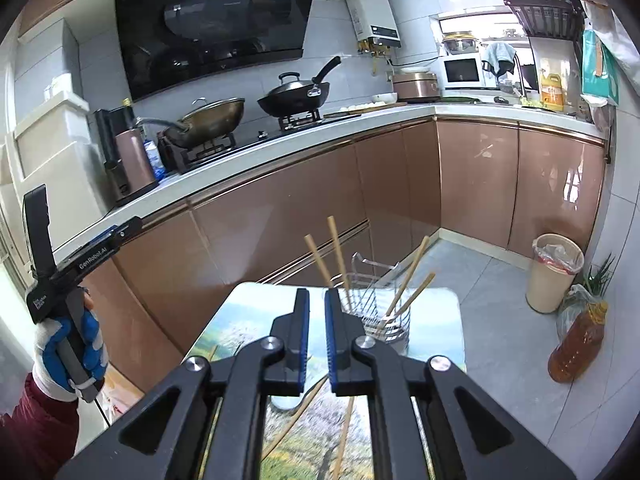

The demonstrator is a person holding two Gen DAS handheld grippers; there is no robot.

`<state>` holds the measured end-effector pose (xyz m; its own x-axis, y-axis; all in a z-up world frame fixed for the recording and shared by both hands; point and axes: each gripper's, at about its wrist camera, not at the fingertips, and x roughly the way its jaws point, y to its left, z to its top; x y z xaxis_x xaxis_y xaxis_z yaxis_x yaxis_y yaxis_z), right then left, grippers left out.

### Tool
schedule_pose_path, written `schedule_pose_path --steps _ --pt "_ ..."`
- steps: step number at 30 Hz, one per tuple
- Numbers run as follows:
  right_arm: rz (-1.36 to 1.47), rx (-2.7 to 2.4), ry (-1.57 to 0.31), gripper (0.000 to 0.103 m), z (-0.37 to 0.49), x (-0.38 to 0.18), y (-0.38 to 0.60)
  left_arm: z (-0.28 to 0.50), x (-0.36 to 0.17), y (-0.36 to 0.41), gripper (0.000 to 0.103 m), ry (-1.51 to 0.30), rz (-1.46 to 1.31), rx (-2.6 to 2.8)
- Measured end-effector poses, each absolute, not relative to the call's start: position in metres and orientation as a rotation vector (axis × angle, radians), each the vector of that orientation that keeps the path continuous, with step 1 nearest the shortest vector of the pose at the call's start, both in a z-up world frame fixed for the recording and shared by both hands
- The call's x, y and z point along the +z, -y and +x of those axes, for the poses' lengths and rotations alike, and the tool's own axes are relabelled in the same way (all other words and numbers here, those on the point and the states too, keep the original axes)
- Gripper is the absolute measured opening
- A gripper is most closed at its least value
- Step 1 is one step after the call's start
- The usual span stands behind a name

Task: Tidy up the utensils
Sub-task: 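Withdraw both open tools back toward the table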

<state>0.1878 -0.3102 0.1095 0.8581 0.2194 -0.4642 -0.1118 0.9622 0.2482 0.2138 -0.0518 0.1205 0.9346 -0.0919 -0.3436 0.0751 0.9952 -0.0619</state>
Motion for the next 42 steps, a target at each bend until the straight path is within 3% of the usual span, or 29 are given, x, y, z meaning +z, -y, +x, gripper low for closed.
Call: schedule_pose_path --steps 12,42 --pt "0.216 0.192 -0.638 0.008 0.157 0.07 0.274 0.172 0.084 -0.008 0.061 -0.507 -0.031 -0.064" --pt "0.176 0.293 -1.15 0.008 0.261 -0.143 0.2 0.251 -0.08 0.002 0.061 -0.965 -0.032 -0.1"
